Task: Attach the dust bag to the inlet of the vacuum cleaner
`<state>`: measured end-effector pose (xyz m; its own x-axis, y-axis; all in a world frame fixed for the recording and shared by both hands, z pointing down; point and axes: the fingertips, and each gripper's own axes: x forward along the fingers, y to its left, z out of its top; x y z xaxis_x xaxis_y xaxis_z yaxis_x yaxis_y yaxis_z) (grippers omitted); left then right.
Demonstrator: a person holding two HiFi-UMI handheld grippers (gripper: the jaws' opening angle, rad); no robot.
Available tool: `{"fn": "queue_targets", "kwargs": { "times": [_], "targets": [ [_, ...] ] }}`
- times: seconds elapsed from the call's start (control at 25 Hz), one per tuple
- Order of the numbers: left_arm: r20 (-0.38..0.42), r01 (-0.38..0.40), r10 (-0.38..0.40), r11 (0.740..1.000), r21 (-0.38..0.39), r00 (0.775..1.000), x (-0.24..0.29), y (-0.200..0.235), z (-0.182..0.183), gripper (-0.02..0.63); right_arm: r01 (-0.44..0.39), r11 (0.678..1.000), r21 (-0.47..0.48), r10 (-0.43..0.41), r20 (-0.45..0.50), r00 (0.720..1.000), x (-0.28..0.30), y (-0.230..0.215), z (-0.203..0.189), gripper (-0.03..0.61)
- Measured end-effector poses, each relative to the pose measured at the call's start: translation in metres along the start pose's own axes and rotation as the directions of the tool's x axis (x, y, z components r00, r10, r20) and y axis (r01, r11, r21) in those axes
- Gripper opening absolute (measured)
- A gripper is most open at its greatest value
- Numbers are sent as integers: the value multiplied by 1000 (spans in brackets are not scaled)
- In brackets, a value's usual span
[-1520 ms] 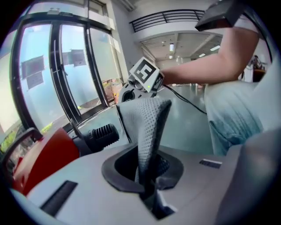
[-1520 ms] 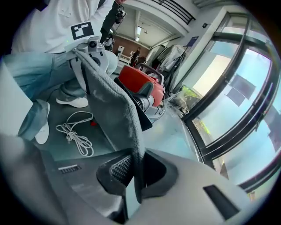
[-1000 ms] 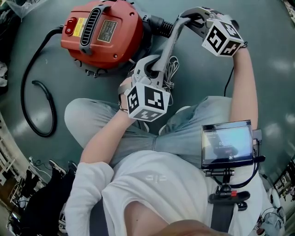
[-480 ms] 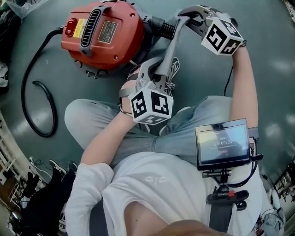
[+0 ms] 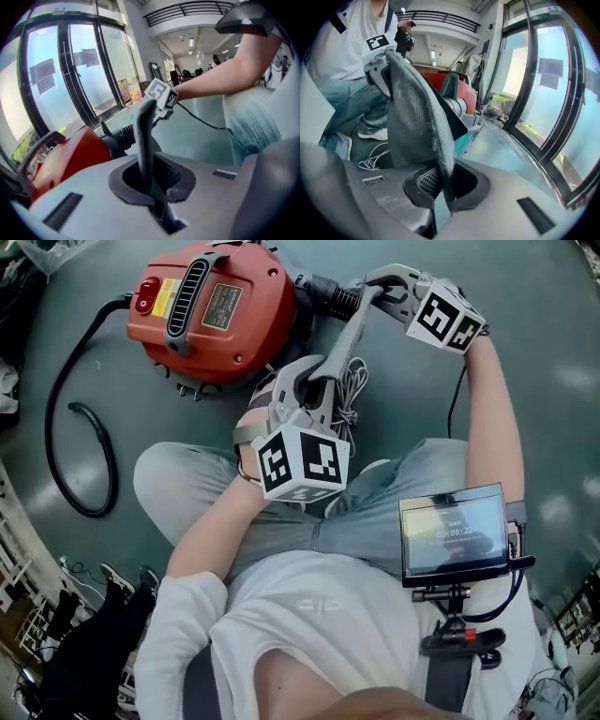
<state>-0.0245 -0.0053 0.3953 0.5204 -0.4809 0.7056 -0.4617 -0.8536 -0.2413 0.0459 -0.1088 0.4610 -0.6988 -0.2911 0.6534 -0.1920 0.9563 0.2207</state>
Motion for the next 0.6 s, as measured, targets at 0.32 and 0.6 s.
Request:
{"fn": "queue_targets", "kwargs": {
  "times": [0.32,0.6],
  "targets": [
    [-89,98,-102,994,-46,991,34,-21,-26,15,70,988,-135,-75,-38,996,-20,-21,28,17],
    [-54,95,-98,994,-55,994,3,-4,-9,14,-12,1000,-19,12,23,1000,1,-5,8,17]
  ]
}}
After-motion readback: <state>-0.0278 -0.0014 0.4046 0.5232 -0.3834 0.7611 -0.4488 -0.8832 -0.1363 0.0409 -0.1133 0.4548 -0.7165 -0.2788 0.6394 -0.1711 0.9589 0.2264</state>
